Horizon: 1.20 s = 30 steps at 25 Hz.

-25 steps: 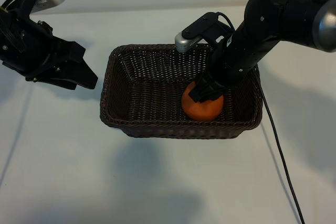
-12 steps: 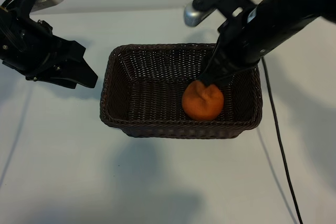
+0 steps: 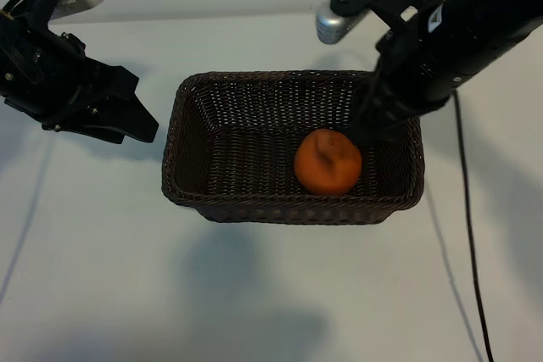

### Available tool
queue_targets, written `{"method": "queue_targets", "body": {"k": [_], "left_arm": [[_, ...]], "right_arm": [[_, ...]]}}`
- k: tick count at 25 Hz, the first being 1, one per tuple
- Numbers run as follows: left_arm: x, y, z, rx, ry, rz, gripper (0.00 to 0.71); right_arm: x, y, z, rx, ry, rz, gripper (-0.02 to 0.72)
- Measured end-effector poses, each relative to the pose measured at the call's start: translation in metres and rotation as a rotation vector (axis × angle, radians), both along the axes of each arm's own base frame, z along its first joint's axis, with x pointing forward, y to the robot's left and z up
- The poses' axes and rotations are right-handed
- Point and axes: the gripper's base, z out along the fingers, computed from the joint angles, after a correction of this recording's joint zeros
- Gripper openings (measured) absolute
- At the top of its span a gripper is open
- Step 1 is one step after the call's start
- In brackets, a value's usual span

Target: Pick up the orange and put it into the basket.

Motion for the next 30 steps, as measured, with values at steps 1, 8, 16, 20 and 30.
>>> {"method": "queue_targets", "body": {"k": [1,8,16,20,30], "left_arm": [[0.0,0.0,0.0,0.0,0.0,0.0,0.489],[0.0,0.0,0.0,0.0,0.0,0.0,0.489],[0.0,0.0,0.0,0.0,0.0,0.0,0.489],[0.0,0.0,0.0,0.0,0.0,0.0,0.489],[0.0,0.0,0.0,0.0,-0.004,0.0,0.489]], "right_arm": [[0.0,-0.004,-0.001,-0.024,0.014,-0.023,0.537],[0.008,-0.065,-0.003,-0.111,0.118,-0.29,0.537],[0.01,-0.116,-0.003,-0.111,0.202,-0.46,0.536],[0.005,-0.117,-0.003,-0.113,0.252,-0.458,0.536],[-0.029,-0.118,0.045,-0.062,0.109,-0.465,0.536]]}}
